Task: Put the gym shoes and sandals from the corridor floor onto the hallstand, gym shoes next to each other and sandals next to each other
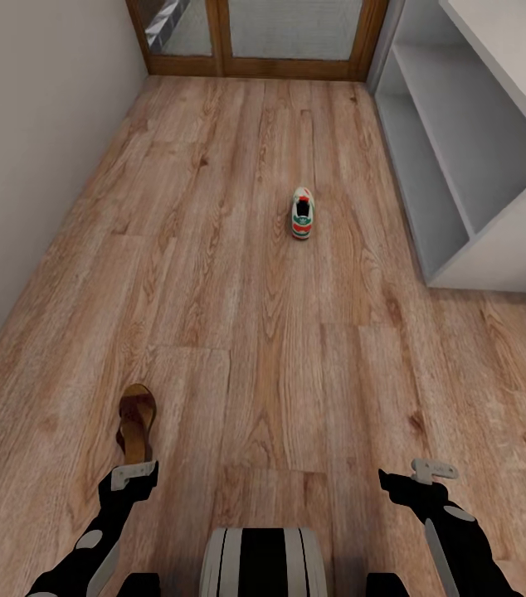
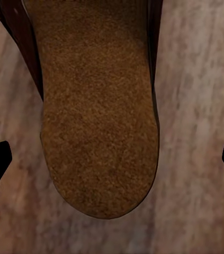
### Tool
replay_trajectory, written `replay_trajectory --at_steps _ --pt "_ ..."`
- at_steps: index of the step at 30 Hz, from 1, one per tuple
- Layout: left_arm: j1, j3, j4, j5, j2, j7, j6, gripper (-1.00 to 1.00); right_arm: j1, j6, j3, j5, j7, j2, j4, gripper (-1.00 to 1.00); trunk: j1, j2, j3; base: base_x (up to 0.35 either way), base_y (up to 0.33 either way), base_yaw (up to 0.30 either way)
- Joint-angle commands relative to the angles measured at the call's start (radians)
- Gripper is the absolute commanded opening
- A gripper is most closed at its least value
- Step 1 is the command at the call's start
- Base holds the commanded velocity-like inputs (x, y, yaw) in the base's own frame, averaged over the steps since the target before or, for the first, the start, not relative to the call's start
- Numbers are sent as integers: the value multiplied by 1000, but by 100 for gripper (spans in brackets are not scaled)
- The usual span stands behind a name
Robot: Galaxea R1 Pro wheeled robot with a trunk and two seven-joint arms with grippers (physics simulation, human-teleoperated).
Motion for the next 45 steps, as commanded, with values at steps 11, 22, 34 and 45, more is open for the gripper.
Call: replay_trajectory --at_steps 11,22,34,45 --pt "0 -3 1 9 1 0 -3 100 0 6 0 1 0 0 -1 100 3 -2 -37 0 0 0" --pt "0 -3 1 9 1 0 -3 100 0 5 0 1 0 -1 -1 100 4 -3 -59 0 0 0" --pt "0 -3 1 9 1 0 -4 100 0 5 0 1 0 -1 -1 100 4 -3 -65 0 0 0" --pt "0 -2 1 9 1 0 -10 100 0 5 0 1 0 -1 -1 100 4 -3 -65 70 16 0"
